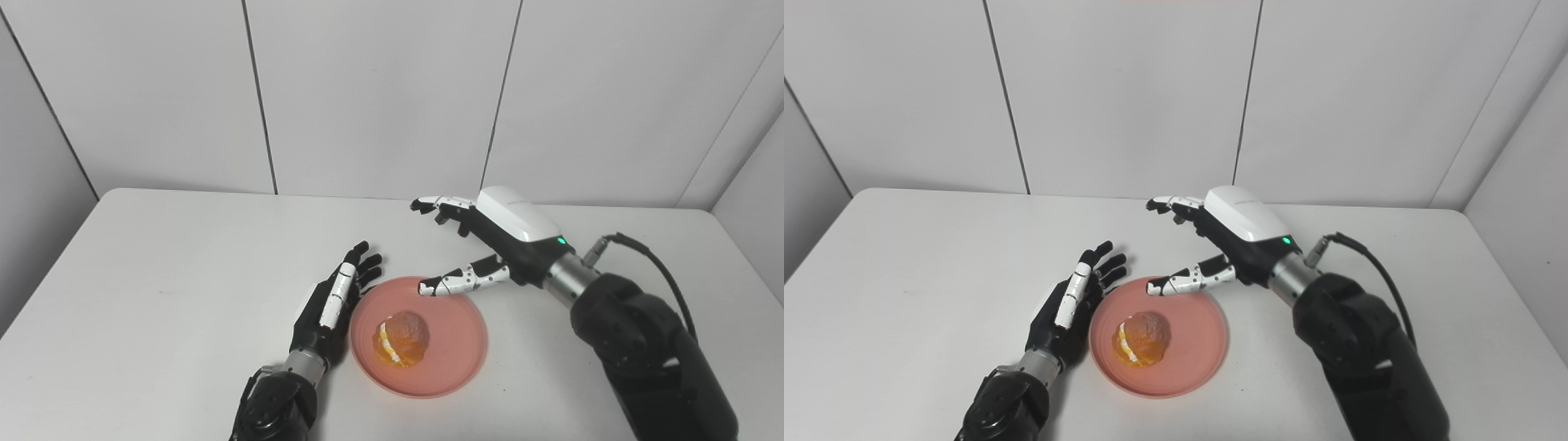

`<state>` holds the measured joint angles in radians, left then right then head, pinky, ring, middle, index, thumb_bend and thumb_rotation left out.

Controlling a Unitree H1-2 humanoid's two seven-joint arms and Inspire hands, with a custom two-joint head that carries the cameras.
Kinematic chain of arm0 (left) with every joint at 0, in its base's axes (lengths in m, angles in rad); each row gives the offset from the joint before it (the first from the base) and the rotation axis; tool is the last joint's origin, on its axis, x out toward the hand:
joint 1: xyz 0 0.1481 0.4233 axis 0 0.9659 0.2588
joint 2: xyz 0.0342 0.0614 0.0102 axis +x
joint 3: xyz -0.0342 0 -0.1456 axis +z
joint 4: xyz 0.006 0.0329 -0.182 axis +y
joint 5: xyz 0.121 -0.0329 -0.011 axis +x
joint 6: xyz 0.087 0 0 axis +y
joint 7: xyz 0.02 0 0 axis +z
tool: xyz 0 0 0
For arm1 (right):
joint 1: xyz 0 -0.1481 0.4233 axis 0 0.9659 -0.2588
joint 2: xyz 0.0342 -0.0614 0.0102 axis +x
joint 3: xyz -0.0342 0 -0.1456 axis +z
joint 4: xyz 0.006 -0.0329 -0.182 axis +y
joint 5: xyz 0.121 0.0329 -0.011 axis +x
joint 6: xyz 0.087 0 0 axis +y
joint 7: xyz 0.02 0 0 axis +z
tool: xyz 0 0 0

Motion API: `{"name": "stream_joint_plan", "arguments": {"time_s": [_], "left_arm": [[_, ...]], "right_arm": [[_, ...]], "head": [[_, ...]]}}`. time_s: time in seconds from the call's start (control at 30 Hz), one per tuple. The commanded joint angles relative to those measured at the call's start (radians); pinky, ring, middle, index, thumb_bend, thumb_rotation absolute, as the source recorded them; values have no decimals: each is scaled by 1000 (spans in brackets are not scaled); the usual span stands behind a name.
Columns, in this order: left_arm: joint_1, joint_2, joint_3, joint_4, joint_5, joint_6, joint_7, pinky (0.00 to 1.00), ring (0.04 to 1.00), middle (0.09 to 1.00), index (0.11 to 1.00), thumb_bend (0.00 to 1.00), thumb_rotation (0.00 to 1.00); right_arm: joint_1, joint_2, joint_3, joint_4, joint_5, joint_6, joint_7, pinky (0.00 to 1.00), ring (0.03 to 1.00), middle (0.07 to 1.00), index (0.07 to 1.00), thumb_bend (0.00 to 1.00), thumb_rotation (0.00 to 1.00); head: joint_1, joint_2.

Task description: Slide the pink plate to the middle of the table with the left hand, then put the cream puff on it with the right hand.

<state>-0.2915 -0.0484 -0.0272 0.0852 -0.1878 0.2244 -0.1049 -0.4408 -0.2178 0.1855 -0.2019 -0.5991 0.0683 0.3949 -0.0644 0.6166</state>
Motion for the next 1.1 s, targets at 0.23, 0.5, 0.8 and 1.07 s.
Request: {"name": "stream_joint_plan", "arguments": {"time_s": [0.23, 0.5, 0.8, 1.07], "left_arm": [[50, -34, -16, 74, 171, -255, 116, 1000, 1000, 997, 995, 704, 883], [82, -23, -71, 116, 368, -410, 205, 1000, 1000, 1000, 1000, 703, 969], [86, -24, -57, 109, 375, -387, 205, 1000, 1000, 1000, 1000, 679, 990], [78, -23, -44, 114, 356, -394, 199, 1000, 1000, 1000, 1000, 658, 1000]], "right_arm": [[170, 278, -213, 168, 433, -120, -308, 734, 819, 860, 884, 762, 870], [215, 397, -300, 394, 635, -219, -406, 966, 960, 987, 993, 820, 973], [213, 363, -263, 485, 594, -300, -457, 1000, 976, 989, 999, 829, 1000], [225, 341, -224, 488, 542, -321, -489, 1000, 988, 990, 985, 783, 1000]], "head": [[-3, 4], [-2, 13], [-5, 15], [-8, 18]]}}
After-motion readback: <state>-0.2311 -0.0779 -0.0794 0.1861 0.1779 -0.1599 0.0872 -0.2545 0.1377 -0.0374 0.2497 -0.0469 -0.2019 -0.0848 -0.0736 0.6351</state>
